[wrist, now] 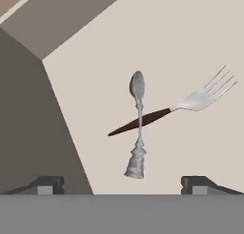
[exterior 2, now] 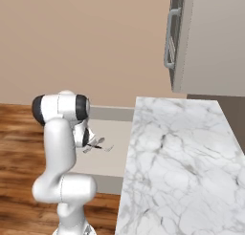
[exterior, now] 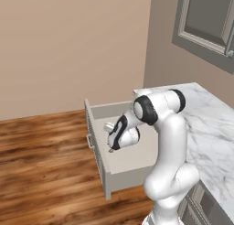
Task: Organize the utensils by type. Pick up the wooden spoons from the counter and place them in the open cabinet. Then pick up the metallic utensils from the counter and place them in the open drawer.
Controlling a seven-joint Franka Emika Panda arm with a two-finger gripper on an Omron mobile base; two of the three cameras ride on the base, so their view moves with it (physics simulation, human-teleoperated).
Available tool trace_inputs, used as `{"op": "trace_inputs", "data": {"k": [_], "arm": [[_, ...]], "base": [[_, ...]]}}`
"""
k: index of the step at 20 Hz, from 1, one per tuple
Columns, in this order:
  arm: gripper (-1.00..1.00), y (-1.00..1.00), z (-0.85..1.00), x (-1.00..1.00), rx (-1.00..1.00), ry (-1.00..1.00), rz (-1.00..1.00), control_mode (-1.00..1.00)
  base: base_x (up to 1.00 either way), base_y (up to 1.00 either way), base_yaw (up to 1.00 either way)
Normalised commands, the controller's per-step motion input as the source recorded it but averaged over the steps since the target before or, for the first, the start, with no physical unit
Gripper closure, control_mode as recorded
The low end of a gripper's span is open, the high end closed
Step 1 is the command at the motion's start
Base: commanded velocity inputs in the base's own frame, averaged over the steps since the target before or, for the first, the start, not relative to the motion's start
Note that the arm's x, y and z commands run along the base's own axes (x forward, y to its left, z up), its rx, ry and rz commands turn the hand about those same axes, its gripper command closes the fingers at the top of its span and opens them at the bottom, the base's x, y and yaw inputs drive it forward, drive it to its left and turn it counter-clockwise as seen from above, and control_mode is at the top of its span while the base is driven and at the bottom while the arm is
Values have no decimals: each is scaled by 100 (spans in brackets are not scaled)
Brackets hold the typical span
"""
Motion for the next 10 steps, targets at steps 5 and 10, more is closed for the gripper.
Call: {"op": "trace_inputs", "data": {"k": [5, 10], "arm": [[-100, -28, 100, -23, 0, 15, 7, -100], [-100, -38, 100, -64, 0, 27, 3, -100]], "base": [[0, 0, 0], [0, 0, 0]]}}
